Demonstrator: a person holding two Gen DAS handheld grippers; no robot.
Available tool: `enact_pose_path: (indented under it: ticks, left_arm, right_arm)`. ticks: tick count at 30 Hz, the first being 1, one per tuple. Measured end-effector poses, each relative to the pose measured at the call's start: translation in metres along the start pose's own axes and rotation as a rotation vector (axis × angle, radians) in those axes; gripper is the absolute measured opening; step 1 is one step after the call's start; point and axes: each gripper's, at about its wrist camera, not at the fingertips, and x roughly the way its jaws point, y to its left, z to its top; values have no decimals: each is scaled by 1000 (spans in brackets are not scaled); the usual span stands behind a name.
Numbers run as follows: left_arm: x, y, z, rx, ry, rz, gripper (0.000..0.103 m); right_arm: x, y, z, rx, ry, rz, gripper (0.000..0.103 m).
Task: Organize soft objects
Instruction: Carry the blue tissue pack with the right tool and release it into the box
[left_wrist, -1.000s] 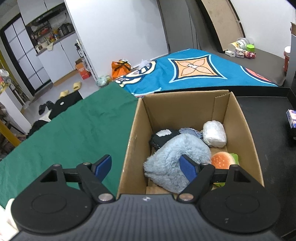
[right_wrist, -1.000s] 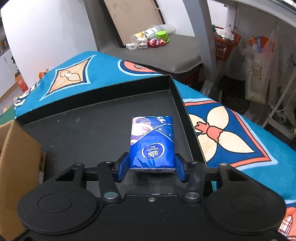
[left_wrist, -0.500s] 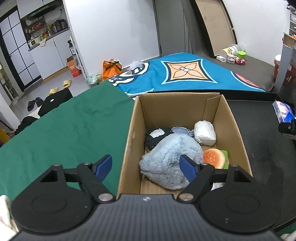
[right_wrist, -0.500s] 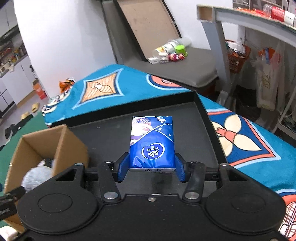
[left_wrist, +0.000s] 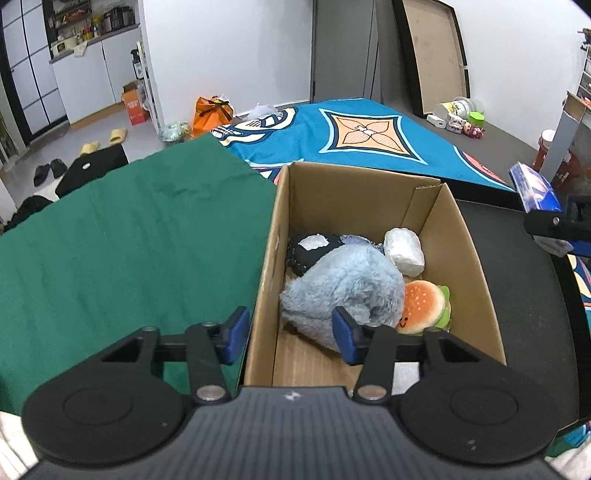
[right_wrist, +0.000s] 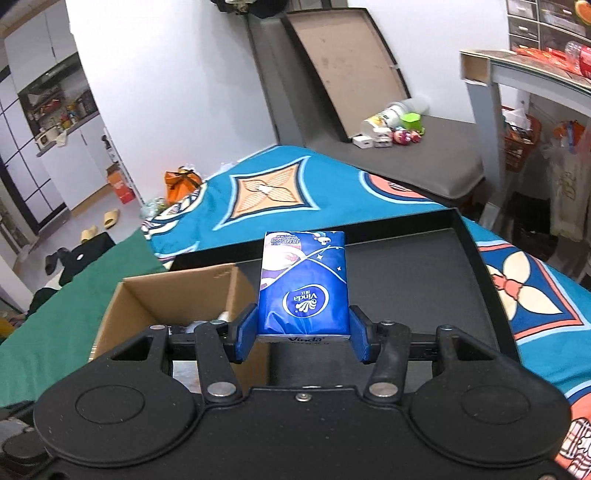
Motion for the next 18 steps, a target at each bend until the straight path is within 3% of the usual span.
enact_pose_path:
  ticks: [5,18]
  left_arm:
    - [-1,10,-4,-31,10,-22,32]
    - [-7,27,-11,-79,15,-68,20]
  right_arm:
    - [-7,19,-1,-17,-4,33,50]
    - [-13,61,-14,-43,76,177,50]
